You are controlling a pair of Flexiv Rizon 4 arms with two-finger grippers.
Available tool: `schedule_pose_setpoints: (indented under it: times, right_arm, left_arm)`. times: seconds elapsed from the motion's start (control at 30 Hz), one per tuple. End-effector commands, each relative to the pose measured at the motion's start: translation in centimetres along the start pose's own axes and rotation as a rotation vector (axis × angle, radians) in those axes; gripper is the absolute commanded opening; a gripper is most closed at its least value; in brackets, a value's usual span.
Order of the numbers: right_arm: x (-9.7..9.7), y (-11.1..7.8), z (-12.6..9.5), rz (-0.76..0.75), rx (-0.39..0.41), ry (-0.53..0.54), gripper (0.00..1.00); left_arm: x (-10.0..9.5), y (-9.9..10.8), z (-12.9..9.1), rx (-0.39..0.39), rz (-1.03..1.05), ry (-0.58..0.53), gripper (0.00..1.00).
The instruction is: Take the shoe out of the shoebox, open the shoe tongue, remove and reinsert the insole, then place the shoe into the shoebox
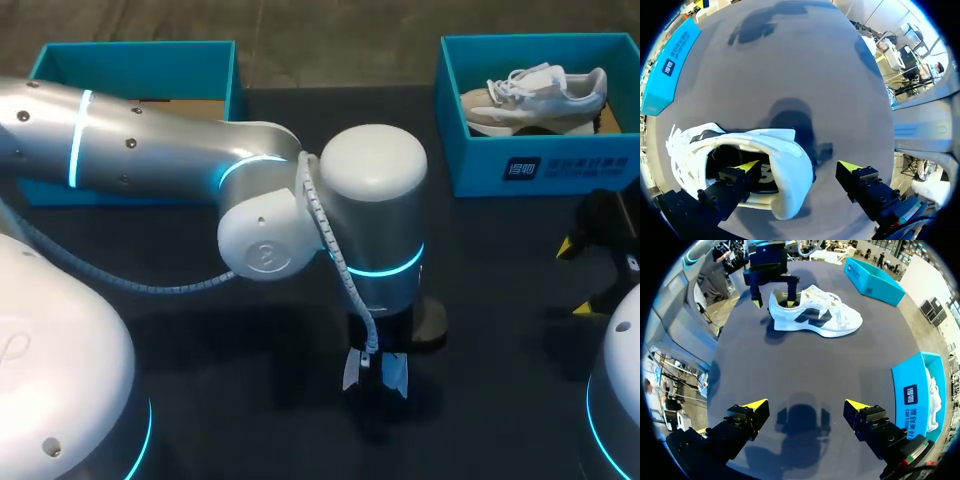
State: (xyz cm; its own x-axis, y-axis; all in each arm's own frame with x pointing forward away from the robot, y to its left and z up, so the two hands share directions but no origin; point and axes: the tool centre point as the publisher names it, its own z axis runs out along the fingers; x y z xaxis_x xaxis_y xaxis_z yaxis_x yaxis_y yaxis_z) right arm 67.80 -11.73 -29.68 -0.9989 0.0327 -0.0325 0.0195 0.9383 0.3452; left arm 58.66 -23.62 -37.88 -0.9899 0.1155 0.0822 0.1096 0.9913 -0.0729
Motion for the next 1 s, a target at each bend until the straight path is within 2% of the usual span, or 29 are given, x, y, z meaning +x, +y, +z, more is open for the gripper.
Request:
schedule_pose_setpoints:
  times: [0.03, 0.17, 0.27, 0.57, 0.6, 0.67, 0.73, 0.8, 0.83, 0.87, 1.0]
  right_arm:
    - [0.1, 0.0, 0.0, 0.0, 0.003, -0.001, 1.0]
    - [0.1, 0.0, 0.0, 0.0, 0.003, -0.001, 1.0]
    - [0.1, 0.0, 0.0, 0.0, 0.003, -0.001, 1.0]
    - [0.1, 0.0, 0.0, 0.0, 0.003, -0.001, 1.0]
    - [0.1, 0.0, 0.0, 0.0, 0.003, -0.001, 1.0]
    - [0.1, 0.0, 0.0, 0.0, 0.003, -0.001, 1.0]
    - [0.1, 0.0, 0.0, 0.0, 0.003, -0.001, 1.0]
    - [0.1, 0.0, 0.0, 0.0, 0.003, -0.001, 1.0]
    - [0.1, 0.0, 0.0, 0.0, 0.003, -0.001, 1.0]
    - [0.1, 0.0, 0.0, 0.0, 0.003, -0.001, 1.0]
    - [0.1, 0.0, 0.0, 0.0, 0.003, -0.001, 1.0]
  left_arm:
    - [0.0, -0.6, 0.8, -0.015, -0.005, -0.004, 1.0]
    - [0.0, -0.7, 1.1, -0.03, -0.013, -0.013, 1.0]
    - [0.1, -0.6, 1.2, -0.039, -0.021, -0.027, 0.96]
    - [0.0, -0.5, 1.7, -0.056, -0.037, -0.04, 0.71]
    - [0.0, -0.5, 1.7, -0.057, -0.037, -0.041, 0.67]
    - [0.0, -0.4, 1.7, -0.061, -0.037, -0.042, 0.47]
    - [-0.1, -0.3, 1.8, -0.066, -0.04, -0.043, 0.38]
    - [-0.2, -0.2, 1.8, -0.067, -0.043, -0.042, 0.21]
    - [-0.2, -0.1, 1.9, -0.067, -0.044, -0.041, 0.08]
    - [-0.3, 0.0, 1.9, -0.063, -0.046, -0.033, 0.0]
    - [-0.5, 0.3, 1.9, -0.063, -0.05, -0.031, 0.0]
